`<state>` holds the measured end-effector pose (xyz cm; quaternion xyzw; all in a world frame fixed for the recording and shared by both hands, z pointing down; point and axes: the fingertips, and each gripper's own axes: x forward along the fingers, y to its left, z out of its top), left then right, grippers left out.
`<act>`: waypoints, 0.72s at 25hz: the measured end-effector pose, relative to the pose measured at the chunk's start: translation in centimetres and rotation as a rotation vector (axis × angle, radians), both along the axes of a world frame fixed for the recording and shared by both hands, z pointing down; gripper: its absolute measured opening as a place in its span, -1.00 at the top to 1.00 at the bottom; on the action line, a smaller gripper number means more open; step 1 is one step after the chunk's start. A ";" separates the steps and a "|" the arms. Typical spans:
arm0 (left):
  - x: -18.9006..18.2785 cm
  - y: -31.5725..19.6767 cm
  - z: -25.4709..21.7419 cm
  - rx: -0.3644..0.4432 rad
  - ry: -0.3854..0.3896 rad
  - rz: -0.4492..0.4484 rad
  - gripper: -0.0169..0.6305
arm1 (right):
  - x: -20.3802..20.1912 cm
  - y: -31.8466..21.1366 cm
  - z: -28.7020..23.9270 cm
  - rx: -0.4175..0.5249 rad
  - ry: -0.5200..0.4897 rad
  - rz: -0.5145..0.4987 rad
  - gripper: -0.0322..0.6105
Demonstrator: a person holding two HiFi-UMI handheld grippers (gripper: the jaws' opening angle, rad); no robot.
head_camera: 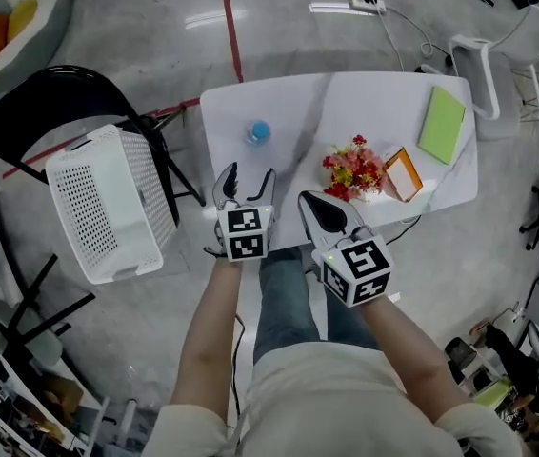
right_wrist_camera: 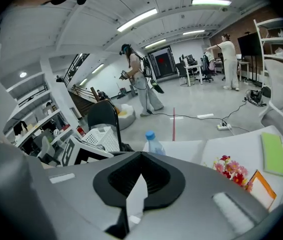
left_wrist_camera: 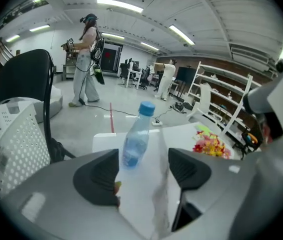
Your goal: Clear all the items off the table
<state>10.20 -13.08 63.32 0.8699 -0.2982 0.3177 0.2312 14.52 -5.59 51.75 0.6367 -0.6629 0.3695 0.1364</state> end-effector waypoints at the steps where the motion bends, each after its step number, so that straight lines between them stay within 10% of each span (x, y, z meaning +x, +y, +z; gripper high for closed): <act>1: 0.2 -0.4 1.0 -0.005 -0.004 0.009 -0.02 | -0.1 -0.1 0.5 -0.008 -0.004 0.007 0.90; 18: 4.3 -4.9 11.6 0.037 -0.016 0.055 -0.29 | 0.9 1.8 6.0 -0.105 -0.018 0.094 0.90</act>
